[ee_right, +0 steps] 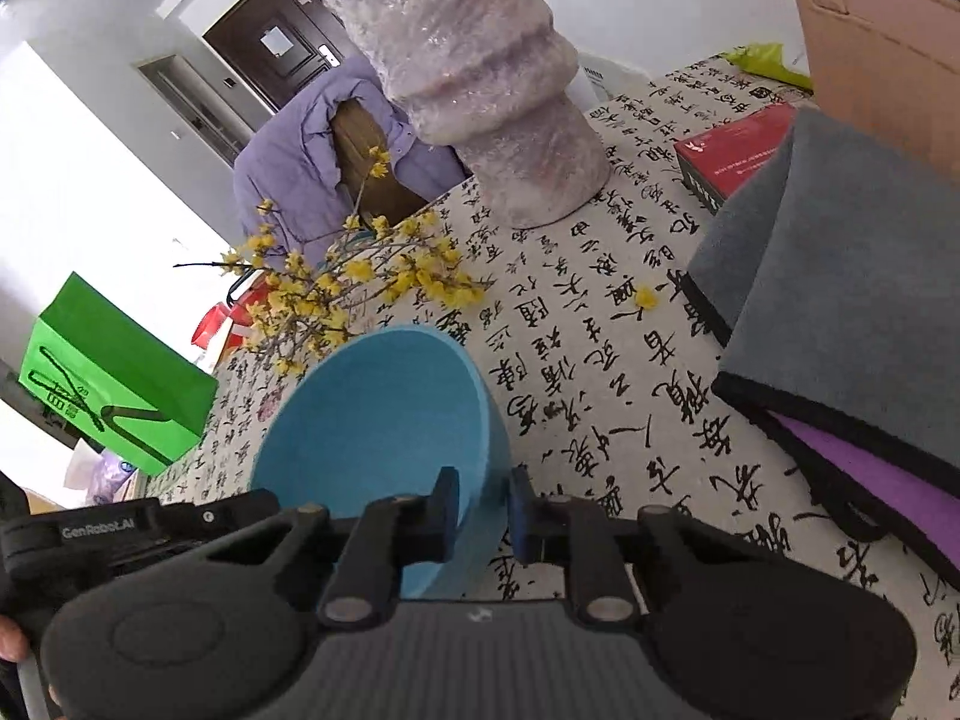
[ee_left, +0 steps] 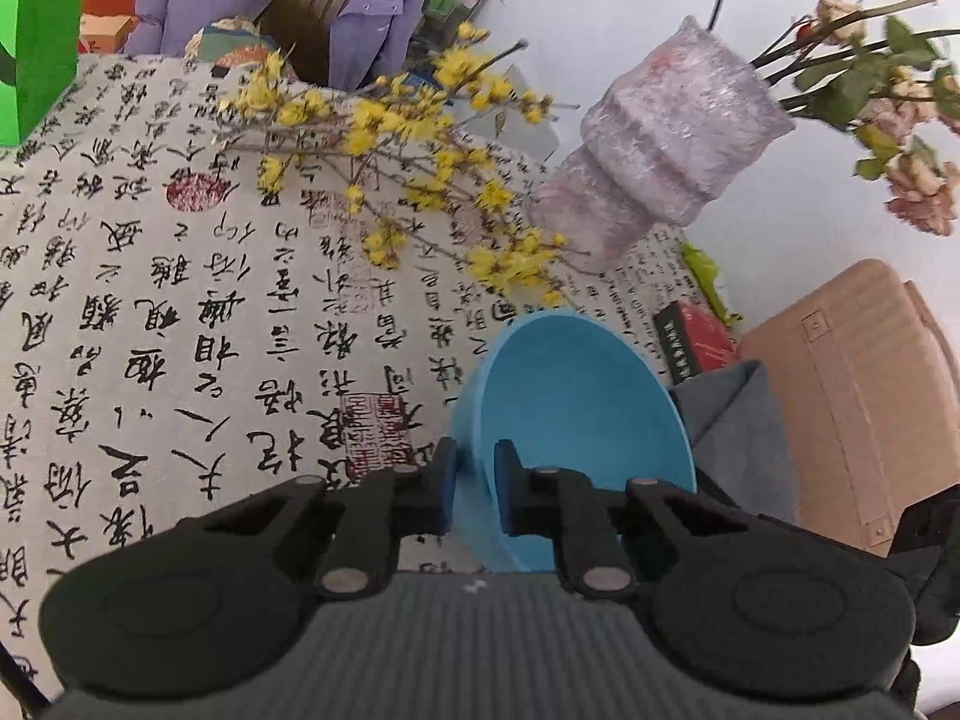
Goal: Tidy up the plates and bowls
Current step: 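Close the left gripper on the bowl rim while the right gripper also clamps it, then lift the third blue bowl and carry it over the two nested bowls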
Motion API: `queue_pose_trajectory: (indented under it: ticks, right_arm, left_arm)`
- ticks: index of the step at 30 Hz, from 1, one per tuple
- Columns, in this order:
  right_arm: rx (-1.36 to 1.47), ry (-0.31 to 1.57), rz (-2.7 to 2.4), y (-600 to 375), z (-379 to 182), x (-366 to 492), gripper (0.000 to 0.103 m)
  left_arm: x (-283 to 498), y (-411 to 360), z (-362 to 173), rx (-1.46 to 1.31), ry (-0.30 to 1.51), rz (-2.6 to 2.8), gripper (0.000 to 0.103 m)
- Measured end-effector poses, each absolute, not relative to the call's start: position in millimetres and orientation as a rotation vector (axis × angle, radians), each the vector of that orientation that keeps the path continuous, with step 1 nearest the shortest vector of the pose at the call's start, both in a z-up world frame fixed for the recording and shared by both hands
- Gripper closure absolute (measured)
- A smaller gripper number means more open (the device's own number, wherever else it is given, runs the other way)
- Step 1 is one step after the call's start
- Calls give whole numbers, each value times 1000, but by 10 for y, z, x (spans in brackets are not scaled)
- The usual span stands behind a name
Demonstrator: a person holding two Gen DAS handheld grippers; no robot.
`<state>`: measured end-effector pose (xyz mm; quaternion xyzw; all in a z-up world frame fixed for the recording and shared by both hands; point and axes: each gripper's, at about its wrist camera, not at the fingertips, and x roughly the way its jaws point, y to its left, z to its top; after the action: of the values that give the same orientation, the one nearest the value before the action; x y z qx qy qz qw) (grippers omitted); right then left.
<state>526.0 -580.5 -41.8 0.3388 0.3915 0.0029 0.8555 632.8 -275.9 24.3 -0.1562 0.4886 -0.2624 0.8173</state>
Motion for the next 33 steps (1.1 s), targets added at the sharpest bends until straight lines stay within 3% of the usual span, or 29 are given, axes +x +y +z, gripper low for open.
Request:
queue_pose_trajectory:
  ticks: [17, 33]
  right_arm:
    - [621, 766, 93, -5491, 563, 4035, 86]
    - [530, 795, 161, -4860, 751, 2762, 84]
  left_arm:
    - [4839, -2301, 1370, -306, 928, -633, 88]
    - [3496, -1629, 1305, -385, 917, -623, 87]
